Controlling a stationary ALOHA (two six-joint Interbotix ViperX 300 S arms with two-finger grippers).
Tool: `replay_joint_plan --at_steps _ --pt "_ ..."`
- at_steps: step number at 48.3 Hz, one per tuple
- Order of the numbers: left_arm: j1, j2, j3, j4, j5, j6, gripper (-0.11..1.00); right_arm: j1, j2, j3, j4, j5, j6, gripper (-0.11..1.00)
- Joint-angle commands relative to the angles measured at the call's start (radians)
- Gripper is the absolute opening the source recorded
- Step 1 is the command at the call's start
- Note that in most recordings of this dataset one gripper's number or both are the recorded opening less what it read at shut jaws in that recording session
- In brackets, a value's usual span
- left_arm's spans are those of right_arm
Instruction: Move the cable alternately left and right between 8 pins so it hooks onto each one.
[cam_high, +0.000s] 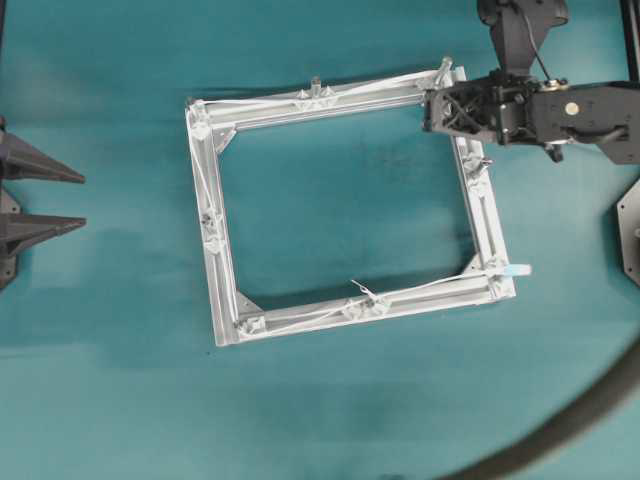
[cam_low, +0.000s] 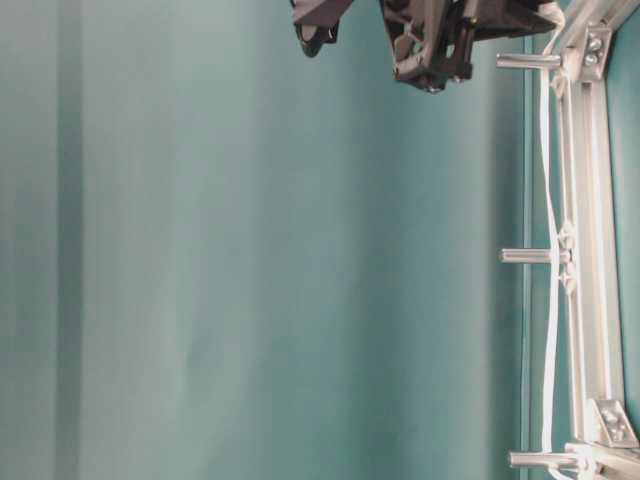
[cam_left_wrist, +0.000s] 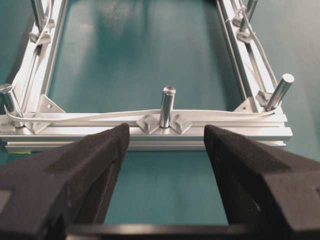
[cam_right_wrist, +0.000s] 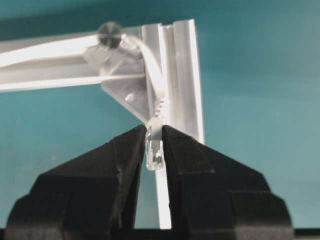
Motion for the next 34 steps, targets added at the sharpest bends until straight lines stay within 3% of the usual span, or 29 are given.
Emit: replay_joint_plan --at_steps 1,25,34 --pt "-0.003 0.008 -0.011 0.002 -0.005 -0.006 0.7 0.008 -0.031 0.006 0.003 -0.035 -0.008 0.15" --pt "-0.002 0.008 -0.011 0.003 -0.005 -0.008 0.7 0.008 -0.032 0.017 -0.002 -0.023 -0.014 0.16" --pt "-0.002 0.008 -0.011 0.003 -0.005 -0.006 0.7 0.008 -0.035 0.025 0.002 -0.023 -0.014 0.5"
